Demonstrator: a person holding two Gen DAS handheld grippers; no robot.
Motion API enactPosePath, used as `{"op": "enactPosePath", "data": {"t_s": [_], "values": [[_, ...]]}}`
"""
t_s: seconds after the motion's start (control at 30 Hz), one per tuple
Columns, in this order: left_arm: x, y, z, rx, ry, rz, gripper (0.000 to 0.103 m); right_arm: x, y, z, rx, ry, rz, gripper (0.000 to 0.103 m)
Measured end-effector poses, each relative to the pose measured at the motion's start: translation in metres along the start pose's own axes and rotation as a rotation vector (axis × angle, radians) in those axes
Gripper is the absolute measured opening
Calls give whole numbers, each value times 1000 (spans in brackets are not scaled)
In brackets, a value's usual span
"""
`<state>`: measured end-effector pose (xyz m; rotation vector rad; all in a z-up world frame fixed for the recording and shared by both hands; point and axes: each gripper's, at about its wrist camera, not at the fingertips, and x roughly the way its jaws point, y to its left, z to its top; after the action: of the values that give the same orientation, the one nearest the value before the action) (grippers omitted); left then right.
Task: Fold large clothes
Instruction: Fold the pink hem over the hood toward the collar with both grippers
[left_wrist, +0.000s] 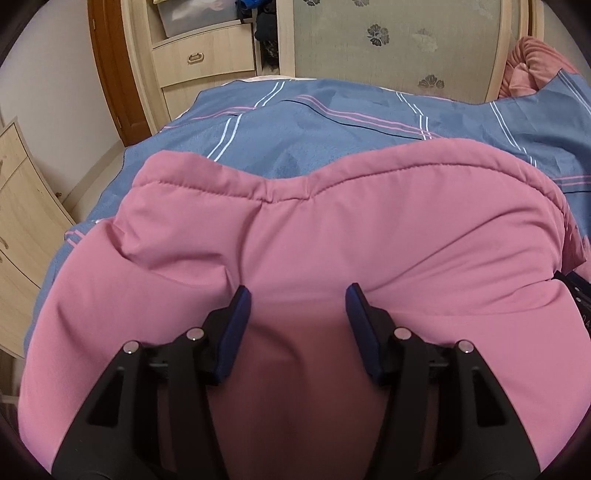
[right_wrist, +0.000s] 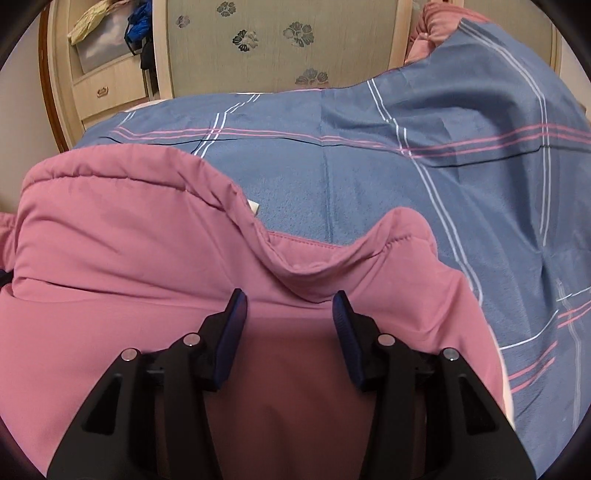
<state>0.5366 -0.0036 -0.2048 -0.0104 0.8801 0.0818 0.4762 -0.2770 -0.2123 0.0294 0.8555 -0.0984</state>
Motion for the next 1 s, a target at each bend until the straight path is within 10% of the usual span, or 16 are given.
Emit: {"op": "enactPosePath", "data": {"t_s": [0.6, 0.77, 1.0], "values": [[-1, 2, -5, -12, -18, -26, 56, 3, -3, -1, 16, 0, 23, 52], [-62, 10, -13, -57, -110, -170, 46, -63, -28, -12, 36, -93, 88, 54], [-112, -86, -63, 245, -165, -218, 51, -96, -64, -71, 35, -16, 58, 56]]}}
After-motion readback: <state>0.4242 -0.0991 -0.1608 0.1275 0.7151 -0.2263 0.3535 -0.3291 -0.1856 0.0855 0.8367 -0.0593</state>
